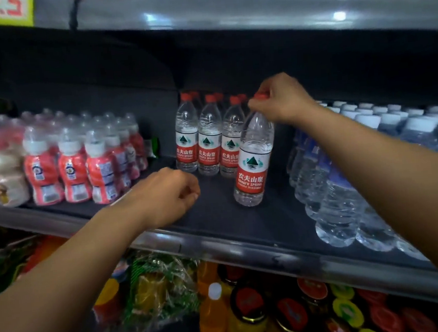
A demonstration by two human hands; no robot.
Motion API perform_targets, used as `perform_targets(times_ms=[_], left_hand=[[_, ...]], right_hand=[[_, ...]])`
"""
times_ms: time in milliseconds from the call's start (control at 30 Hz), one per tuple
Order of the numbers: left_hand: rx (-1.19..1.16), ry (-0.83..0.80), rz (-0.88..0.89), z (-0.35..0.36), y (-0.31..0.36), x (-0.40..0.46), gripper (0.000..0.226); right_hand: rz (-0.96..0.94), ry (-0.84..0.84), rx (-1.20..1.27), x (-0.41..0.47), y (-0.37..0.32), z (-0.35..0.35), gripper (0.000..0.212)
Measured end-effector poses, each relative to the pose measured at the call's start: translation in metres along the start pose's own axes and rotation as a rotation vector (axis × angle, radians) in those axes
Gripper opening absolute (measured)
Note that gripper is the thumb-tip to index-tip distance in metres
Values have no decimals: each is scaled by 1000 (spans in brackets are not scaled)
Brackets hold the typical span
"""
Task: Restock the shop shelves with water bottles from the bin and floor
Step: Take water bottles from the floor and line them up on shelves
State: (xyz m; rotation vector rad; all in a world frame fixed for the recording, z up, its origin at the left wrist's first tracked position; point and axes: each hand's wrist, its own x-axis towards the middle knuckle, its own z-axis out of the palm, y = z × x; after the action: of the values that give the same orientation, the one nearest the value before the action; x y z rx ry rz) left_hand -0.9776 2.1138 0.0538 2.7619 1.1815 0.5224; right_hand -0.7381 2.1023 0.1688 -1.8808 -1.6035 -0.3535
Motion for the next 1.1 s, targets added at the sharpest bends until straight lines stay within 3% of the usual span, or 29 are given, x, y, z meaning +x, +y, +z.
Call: perform_targets(times_ms=[300,700,967,1100], left_hand=[[-20,0,41,17,-8,24,12],[-1,-25,15,27,-14,23,13],[-4,-26,17,21,-7,6,14],[-13,-6,0,15,0,-14,12]], right_hand=[[89,-114,-34,37,23,27,21],[163,-69,-56,49,40,32,23],[165,36,-53,23,33,29,59],[52,63,0,-16,8,30,43]])
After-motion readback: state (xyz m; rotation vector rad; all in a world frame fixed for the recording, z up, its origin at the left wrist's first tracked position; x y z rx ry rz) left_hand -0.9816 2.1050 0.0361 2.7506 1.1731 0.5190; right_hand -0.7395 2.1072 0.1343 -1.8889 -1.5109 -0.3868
